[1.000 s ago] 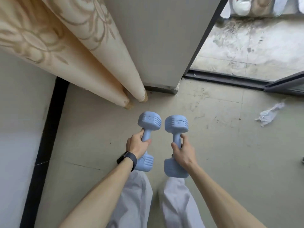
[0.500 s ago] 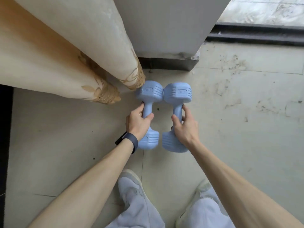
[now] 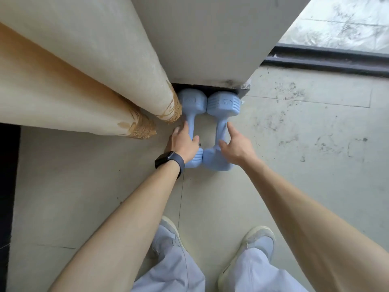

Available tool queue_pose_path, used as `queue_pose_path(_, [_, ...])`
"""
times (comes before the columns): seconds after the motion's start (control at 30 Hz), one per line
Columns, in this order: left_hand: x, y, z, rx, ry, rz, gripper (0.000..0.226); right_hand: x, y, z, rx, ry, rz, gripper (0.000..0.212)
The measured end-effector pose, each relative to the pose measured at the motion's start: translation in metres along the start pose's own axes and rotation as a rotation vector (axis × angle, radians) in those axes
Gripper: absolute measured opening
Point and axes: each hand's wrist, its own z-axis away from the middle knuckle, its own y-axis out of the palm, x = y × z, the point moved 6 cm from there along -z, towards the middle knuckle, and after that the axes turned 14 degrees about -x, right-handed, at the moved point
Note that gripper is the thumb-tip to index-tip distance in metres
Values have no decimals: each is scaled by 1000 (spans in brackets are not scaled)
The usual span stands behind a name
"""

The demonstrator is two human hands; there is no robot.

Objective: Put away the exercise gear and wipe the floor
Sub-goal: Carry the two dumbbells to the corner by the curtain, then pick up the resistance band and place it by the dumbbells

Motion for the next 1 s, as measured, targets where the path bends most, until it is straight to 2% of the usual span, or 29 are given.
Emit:
queue_pose_path(0.17, [-42, -72, 96, 94, 90, -194, 49, 29, -103, 98, -2, -67, 131, 57])
queue_pose_path(0.37, [-169, -240, 229, 9, 313, -310, 49, 109, -283, 242, -110, -242, 270, 49])
queue_pose_path(0.57, [-307, -434, 337, -219, 537, -293, 52, 206, -494, 379, -456, -418, 258, 44])
queue_pose_path(0.73, [-385, -557, 416, -426, 683, -216, 54, 244, -633, 483, -807, -553, 137, 37])
queue_pose_path(0.9, [-444, -636, 499, -659, 799, -196, 53, 249, -722, 558, -979, -671, 99, 36])
queue_pose_path(1.0, [-464, -664, 541, -762, 788, -190, 53, 245, -754, 587, -952, -708, 83, 39])
